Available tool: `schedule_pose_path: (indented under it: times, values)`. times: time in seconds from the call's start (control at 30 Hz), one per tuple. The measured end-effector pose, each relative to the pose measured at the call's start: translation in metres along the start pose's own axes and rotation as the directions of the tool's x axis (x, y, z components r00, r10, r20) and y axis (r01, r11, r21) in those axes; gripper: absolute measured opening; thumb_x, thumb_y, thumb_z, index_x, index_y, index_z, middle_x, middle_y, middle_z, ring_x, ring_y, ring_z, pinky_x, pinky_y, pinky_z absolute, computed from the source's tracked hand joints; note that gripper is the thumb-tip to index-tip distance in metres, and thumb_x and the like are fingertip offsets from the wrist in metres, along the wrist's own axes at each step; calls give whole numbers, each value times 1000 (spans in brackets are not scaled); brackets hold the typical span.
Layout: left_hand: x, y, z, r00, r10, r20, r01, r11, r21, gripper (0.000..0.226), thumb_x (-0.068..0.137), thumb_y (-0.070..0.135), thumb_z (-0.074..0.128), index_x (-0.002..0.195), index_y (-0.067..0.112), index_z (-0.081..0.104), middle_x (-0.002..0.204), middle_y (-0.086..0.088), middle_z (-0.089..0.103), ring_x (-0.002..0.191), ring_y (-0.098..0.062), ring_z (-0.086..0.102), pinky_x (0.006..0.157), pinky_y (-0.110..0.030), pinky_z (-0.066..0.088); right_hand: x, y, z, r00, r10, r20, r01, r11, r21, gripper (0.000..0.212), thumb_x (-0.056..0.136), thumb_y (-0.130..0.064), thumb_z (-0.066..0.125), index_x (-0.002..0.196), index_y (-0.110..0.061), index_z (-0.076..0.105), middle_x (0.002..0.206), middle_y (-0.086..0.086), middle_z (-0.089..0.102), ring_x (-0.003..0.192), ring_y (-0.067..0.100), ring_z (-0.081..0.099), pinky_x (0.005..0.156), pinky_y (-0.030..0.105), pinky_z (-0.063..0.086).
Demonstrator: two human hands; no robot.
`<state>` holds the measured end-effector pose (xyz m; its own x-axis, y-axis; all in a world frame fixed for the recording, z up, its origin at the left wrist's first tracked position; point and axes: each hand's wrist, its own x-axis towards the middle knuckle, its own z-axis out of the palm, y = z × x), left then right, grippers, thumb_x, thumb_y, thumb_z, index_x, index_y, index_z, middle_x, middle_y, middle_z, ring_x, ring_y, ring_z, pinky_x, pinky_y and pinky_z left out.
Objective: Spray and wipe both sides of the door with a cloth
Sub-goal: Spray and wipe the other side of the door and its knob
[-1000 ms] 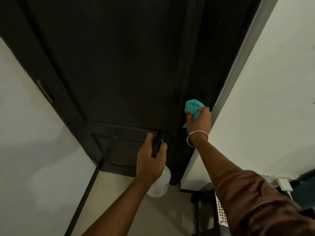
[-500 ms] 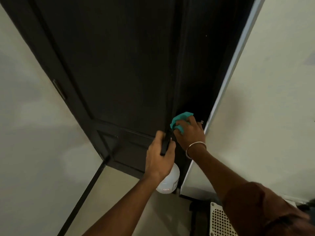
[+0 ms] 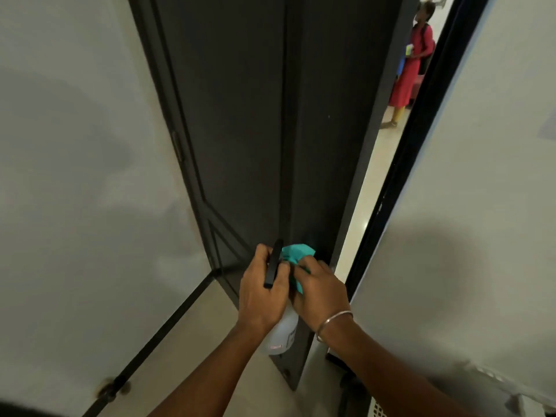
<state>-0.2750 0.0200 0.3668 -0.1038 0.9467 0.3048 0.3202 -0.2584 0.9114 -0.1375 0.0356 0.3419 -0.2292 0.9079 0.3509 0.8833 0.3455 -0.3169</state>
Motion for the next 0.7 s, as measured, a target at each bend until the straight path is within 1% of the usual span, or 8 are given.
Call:
schedule_pose_path:
  times: [0.1,0.17,0.27,0.33,0.4,0.5,0.6,0.7]
  values:
    - [-30,2,-34,997,3,-78,-5,1000,-16,5,102,28,56,104,23,56,85,10,65,75,-14,66,65,-24,54,-32,-24,-6,968,-147,-204,173,978,117,36,87,-35,78,119,-21,68,118,-2,61,99,16,64,80,28,62]
    - [-48,8,-55,989,0,-147,-4,1000,-23,9,100,30,55,100,21,57,82,5,64,71,-14,64,63,-25,53,-57,-39,-16,868,-219,-447,303,945,125,30,90,-35,71,114,-21,63,114,0,57,98,11,58,81,16,53]
    - [-77,12,-87,971,-37,-237,35,999,-12,14,98,35,55,98,21,56,80,0,63,68,-13,61,62,-32,55,-74,-56,-27,748,-17,-663,276,917,288,29,96,-33,66,114,-11,60,119,9,56,109,12,55,92,15,50]
    - [-94,12,-104,959,-72,-274,79,997,13,10,100,36,56,99,25,56,82,1,64,71,-16,62,65,-38,57,-69,-66,-23,787,145,-600,181,875,449,30,96,-24,65,118,-4,62,124,10,60,114,17,59,96,30,55]
    - [-111,13,-120,944,-79,-320,94,995,34,7,103,28,59,96,30,56,80,4,64,68,-13,60,62,-33,55,-66,-90,-16,876,214,-433,98,798,594,27,96,-15,67,122,-12,62,122,1,64,111,17,65,93,42,59]
    - [-128,18,-141,919,-89,-385,113,993,40,15,104,21,59,92,29,56,73,3,62,59,-7,54,54,-26,48,-71,-134,-4,929,206,-307,76,705,705,31,94,-19,73,122,-23,62,111,-3,70,97,14,70,81,30,62]
    - [-137,23,-164,887,-109,-449,137,990,31,8,101,35,57,96,28,56,79,0,64,67,-18,63,62,-42,60,-74,-168,6,949,86,-303,172,664,728,36,93,-39,65,120,-16,65,111,1,70,99,15,69,82,29,61]
    - [-144,32,-185,851,-106,-515,146,988,38,9,96,41,55,99,33,56,87,0,66,79,-29,68,72,-53,63,-64,-191,11,947,-67,-313,279,653,704,35,91,-39,65,122,-25,61,111,1,68,101,12,66,88,18,57]
